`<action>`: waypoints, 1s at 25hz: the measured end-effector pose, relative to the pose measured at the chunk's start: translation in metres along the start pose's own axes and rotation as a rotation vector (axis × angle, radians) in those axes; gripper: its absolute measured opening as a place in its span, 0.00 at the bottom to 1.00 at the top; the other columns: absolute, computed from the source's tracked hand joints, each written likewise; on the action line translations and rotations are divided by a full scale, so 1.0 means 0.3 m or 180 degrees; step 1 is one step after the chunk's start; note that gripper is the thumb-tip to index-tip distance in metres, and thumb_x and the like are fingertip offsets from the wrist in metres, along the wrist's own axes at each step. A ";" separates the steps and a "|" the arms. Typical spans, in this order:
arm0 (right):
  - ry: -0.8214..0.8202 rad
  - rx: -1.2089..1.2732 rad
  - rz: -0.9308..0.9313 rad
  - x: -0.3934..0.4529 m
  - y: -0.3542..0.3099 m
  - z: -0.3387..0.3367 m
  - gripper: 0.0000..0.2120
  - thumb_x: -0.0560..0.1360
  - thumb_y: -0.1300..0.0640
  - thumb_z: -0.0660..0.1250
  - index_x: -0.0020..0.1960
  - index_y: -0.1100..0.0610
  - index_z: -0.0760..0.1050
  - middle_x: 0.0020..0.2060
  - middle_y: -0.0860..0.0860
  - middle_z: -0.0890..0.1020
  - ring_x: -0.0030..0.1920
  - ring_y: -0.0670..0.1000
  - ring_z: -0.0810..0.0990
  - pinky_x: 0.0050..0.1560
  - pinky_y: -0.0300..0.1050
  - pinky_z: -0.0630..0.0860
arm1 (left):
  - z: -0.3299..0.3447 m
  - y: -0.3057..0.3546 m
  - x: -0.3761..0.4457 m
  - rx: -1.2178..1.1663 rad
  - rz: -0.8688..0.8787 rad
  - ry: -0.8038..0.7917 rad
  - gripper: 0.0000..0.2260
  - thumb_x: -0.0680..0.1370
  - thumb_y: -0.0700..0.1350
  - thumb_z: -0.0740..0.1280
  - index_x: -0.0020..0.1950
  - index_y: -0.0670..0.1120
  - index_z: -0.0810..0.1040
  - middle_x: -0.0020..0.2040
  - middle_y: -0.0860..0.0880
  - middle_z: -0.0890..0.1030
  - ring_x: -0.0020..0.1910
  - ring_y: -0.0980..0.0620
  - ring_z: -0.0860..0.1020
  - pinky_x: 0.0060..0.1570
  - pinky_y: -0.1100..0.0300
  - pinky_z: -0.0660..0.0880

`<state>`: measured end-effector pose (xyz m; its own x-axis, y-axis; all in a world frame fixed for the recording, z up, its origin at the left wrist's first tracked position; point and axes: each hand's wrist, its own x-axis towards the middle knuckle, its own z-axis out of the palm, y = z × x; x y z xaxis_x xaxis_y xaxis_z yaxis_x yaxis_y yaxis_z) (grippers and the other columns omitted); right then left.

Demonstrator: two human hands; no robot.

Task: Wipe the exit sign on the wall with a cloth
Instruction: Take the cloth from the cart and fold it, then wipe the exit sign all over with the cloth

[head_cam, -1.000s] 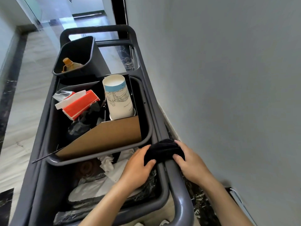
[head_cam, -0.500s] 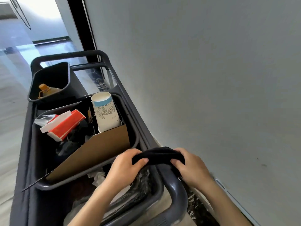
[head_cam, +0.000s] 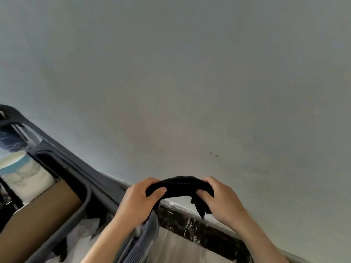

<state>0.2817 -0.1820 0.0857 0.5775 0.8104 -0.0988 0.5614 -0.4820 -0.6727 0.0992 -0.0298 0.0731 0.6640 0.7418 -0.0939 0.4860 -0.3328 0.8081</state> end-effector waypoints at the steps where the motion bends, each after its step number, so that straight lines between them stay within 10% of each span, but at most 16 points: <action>1: 0.0119 0.0045 0.0110 -0.030 0.045 -0.041 0.07 0.78 0.47 0.63 0.56 0.44 0.74 0.42 0.39 0.80 0.41 0.39 0.78 0.37 0.33 0.68 | 0.048 0.047 0.016 -0.0030 0.0076 -0.0124 0.05 0.81 0.51 0.69 0.49 0.63 0.78 0.37 0.62 0.84 0.36 0.66 0.81 0.31 0.73 0.72; 9: 0.0707 0.0914 0.1026 -0.207 0.384 -0.233 0.08 0.78 0.45 0.62 0.55 0.46 0.75 0.45 0.40 0.82 0.45 0.38 0.79 0.43 0.35 0.75 | 0.529 0.365 0.011 -0.1211 -0.0349 -0.0517 0.04 0.80 0.49 0.70 0.53 0.55 0.77 0.42 0.50 0.86 0.39 0.52 0.86 0.42 0.52 0.84; 12: 0.0810 0.1685 0.1249 -0.226 0.466 -0.257 0.09 0.79 0.48 0.62 0.57 0.47 0.76 0.48 0.41 0.83 0.47 0.39 0.81 0.45 0.36 0.77 | 0.692 0.432 -0.012 -0.1370 -0.0503 -0.0702 0.03 0.80 0.47 0.71 0.52 0.51 0.78 0.39 0.54 0.86 0.38 0.55 0.86 0.38 0.59 0.82; 18: 0.0660 0.2626 0.1466 -0.252 0.639 -0.289 0.09 0.79 0.50 0.63 0.48 0.44 0.82 0.44 0.45 0.87 0.48 0.46 0.84 0.55 0.57 0.80 | 0.850 0.494 -0.020 -0.1068 -0.0677 -0.0913 0.12 0.84 0.51 0.63 0.52 0.52 0.87 0.44 0.55 0.88 0.47 0.56 0.86 0.54 0.53 0.83; 25: 0.0526 0.2802 0.1627 -0.232 0.721 -0.254 0.11 0.76 0.37 0.60 0.53 0.35 0.78 0.50 0.39 0.84 0.52 0.38 0.81 0.54 0.44 0.77 | 0.920 0.487 0.005 -0.1513 -0.1230 -0.1226 0.26 0.85 0.60 0.51 0.56 0.49 0.86 0.48 0.46 0.89 0.49 0.47 0.87 0.56 0.48 0.81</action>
<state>0.4081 -0.3680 0.0028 0.7368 0.4892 -0.4668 -0.3689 -0.2877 -0.8838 0.3280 -0.2378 0.0304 0.6904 0.4682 -0.5514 0.4849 0.2661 0.8331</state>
